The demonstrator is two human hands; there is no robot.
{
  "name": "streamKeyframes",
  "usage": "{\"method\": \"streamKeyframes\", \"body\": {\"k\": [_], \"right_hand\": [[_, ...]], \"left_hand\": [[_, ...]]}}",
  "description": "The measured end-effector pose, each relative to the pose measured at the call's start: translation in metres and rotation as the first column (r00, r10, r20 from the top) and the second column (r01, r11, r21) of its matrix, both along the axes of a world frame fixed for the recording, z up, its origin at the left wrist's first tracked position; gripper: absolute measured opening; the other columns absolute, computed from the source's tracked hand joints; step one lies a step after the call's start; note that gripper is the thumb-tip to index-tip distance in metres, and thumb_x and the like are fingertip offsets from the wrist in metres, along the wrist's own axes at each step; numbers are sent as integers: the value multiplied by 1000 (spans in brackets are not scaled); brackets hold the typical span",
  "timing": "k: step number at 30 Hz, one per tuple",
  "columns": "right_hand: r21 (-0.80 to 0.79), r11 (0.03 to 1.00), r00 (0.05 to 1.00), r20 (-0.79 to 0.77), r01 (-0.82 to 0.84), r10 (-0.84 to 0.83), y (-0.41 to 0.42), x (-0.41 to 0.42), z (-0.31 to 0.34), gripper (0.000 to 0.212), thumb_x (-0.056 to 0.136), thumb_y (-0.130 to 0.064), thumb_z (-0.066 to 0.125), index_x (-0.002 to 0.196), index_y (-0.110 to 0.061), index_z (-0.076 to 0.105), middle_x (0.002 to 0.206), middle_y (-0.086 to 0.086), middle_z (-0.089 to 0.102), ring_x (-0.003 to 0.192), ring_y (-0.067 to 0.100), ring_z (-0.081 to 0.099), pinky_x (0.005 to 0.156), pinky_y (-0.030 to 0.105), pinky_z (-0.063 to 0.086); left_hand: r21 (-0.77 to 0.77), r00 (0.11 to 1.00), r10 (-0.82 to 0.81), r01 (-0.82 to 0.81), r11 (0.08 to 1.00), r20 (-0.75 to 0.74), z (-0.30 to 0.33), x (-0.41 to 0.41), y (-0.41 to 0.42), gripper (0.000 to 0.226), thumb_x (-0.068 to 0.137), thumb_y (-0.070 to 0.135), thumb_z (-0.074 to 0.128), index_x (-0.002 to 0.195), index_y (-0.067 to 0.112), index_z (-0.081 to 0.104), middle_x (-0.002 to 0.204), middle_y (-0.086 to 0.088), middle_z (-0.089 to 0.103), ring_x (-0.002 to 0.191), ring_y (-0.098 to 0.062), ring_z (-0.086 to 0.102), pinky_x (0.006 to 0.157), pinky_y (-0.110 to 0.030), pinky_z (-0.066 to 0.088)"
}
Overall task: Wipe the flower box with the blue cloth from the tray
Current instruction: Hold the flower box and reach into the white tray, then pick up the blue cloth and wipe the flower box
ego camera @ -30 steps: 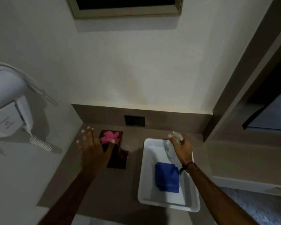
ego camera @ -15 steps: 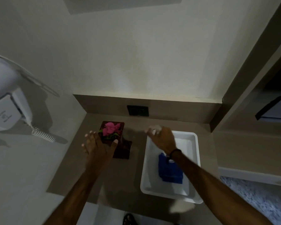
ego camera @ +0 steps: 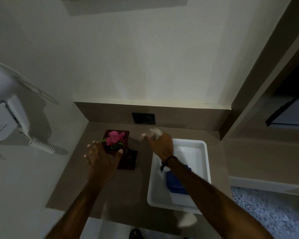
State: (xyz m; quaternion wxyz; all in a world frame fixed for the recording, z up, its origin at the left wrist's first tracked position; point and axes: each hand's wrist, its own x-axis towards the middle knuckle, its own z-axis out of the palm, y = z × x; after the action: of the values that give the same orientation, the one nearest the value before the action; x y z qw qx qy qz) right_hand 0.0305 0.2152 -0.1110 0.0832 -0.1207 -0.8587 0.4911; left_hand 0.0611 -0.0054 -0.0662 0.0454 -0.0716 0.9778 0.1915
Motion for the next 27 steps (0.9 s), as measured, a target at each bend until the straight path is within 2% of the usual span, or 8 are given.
{"method": "streamKeyframes", "body": {"k": [2,6,10,14,17,19,25,27], "right_hand": [[-118,990,996,-8,83,-85,28,-3,-1,33,94,-44,58,92,-12,65,67,1,62,59,17,60,57,29,53],[-376,899,972,28,227,-234,73,0,-8,19,96,-36,58,112,-25,60,73,-15,57,62,-3,58,54,6,49],[-364,899,967,18,242,-253,88,7,-19,21,97,-33,58,84,-17,62,72,-5,59,65,2,56,68,22,47],[-355,898,965,93,262,-245,91,13,-23,20,92,-36,65,102,-20,63,95,-1,65,85,12,61,80,32,52],[-248,900,923,242,357,-300,96,32,-25,72,75,-41,81,135,-17,49,122,1,61,105,20,62,90,38,56],[-116,912,888,306,392,-343,95,56,-35,88,68,-42,86,139,-12,43,130,8,60,115,28,61,97,45,55],[273,955,776,574,119,-261,72,114,-62,84,61,-50,85,121,-7,46,120,13,55,109,31,56,96,41,52],[282,953,745,613,107,-265,64,114,-64,82,65,-45,85,124,-3,46,124,16,54,111,32,57,98,41,51]], "left_hand": [[-5,1000,-6,6,1000,-6,-2,0,-1,99,89,67,44,158,5,9,170,-18,2,157,-33,-7,126,-56,-2],[-23,1000,-7,7,1000,-2,-5,0,-2,102,88,70,40,159,6,4,170,-17,-1,157,-33,-7,126,-55,-2],[-35,1000,-1,1,999,0,-8,-2,-4,104,87,73,38,159,6,3,170,-16,-1,157,-32,-8,126,-55,-1],[-46,1000,-11,11,999,-10,-11,-3,-5,105,86,74,38,159,6,4,170,-17,1,157,-34,-6,126,-56,1],[-44,1000,-13,13,999,-4,-14,-4,-6,109,83,79,32,159,6,3,170,-17,-1,157,-34,-7,125,-56,0],[-46,1000,-4,4,999,0,-16,-4,-7,112,80,82,26,159,6,2,170,-17,-2,157,-34,-8,125,-56,-1],[-46,1000,-2,2,999,-16,-25,-7,-9,116,77,86,23,158,6,1,170,-18,-1,157,-35,-7,125,-57,0],[-51,1000,-7,7,999,-10,-27,-8,-11,117,76,88,20,158,6,0,170,-17,-2,157,-34,-8,125,-57,0]]}}
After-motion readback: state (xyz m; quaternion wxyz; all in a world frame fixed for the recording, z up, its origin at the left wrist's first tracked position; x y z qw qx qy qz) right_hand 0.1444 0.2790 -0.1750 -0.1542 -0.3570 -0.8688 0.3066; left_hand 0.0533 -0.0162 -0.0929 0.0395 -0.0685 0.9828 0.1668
